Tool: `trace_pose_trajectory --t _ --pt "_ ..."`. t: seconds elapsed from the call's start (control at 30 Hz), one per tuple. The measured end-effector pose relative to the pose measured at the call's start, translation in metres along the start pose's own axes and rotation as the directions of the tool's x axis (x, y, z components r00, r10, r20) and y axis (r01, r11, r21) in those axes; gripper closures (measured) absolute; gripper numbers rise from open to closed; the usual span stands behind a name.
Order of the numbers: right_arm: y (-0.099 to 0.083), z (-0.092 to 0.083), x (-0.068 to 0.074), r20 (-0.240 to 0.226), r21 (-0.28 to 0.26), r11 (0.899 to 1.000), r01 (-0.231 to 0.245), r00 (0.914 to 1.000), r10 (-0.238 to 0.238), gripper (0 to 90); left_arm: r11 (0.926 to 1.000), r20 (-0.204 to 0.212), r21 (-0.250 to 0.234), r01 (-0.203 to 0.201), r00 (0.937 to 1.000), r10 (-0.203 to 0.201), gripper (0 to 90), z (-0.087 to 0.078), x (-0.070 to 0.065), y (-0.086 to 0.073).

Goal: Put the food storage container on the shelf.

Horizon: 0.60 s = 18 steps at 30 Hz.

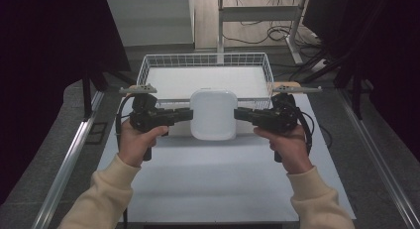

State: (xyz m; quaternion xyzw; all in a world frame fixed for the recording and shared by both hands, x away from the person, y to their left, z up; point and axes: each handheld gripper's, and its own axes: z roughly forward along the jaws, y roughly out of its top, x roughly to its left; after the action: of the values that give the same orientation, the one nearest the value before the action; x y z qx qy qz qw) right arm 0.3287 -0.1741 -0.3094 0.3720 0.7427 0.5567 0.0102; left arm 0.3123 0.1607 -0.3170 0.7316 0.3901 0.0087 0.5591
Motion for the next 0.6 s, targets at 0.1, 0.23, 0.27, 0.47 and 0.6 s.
trace_pose_trajectory --t 0.1,0.23,0.27,0.47,0.6 --pt "0.007 0.001 -0.002 0.003 -0.002 1.0 0.003 1.0 -0.003 79.9 1.0 -0.002 -0.002 -0.005 1.0 0.005 80.2 0.001 0.002 0.006" --pt "0.015 0.004 -0.006 0.002 0.002 1.0 0.004 1.0 -0.004 79.9 1.0 0.003 -0.008 -0.003 1.0 0.003 80.3 0.002 0.007 0.011" --pt "0.017 0.005 -0.007 0.004 0.001 1.0 0.005 1.0 -0.005 79.9 0.9999 0.005 -0.01 0.001 1.0 -0.001 80.3 0.002 0.008 0.012" --pt "0.025 0.01 -0.01 0.005 0.006 1.0 0.006 1.0 -0.006 79.9 0.9998 0.007 -0.017 0.014 0.9999 -0.014 80.3 0.003 0.016 0.018" --pt "0.031 0.013 -0.012 0.008 0.012 1.0 0.006 0.9999 -0.006 80.0 0.9997 0.007 -0.016 0.019 0.9998 -0.019 80.2 0.004 0.021 0.023"
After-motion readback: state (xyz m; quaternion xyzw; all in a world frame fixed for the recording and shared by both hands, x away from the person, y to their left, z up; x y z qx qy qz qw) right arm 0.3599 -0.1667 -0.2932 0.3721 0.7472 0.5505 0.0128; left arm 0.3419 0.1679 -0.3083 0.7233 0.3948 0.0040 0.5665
